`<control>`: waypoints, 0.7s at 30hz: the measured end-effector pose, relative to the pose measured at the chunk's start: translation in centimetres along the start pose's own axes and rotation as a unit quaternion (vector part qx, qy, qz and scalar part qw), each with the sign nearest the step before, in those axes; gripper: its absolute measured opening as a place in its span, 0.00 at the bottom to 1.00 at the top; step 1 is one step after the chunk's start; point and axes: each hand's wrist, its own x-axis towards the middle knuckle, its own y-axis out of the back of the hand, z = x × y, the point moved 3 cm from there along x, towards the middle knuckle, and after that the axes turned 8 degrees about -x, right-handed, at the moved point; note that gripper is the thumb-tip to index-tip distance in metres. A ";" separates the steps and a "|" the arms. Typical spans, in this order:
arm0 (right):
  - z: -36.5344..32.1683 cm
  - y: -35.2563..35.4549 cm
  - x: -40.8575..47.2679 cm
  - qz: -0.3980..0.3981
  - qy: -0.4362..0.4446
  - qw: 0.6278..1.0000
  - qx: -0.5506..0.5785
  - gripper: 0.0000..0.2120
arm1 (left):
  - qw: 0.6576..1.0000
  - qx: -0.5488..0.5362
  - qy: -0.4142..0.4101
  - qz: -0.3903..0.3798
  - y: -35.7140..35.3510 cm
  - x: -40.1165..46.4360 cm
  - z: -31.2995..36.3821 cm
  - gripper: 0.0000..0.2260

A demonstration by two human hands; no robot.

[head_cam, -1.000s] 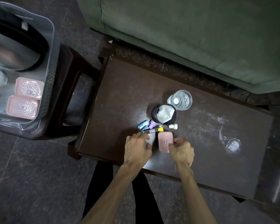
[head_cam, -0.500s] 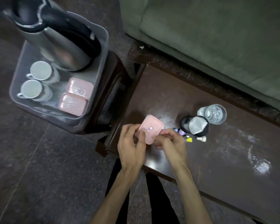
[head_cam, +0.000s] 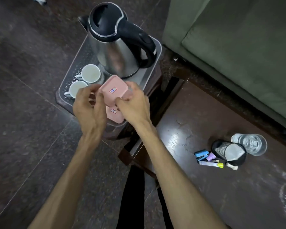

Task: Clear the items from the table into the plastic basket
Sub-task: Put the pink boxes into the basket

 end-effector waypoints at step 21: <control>-0.6 -5.7 5.6 0.017 0.085 0.965 -0.249 0.16 | 0.948 0.306 -0.002 -0.088 -0.1 1.2 -4.4 0.18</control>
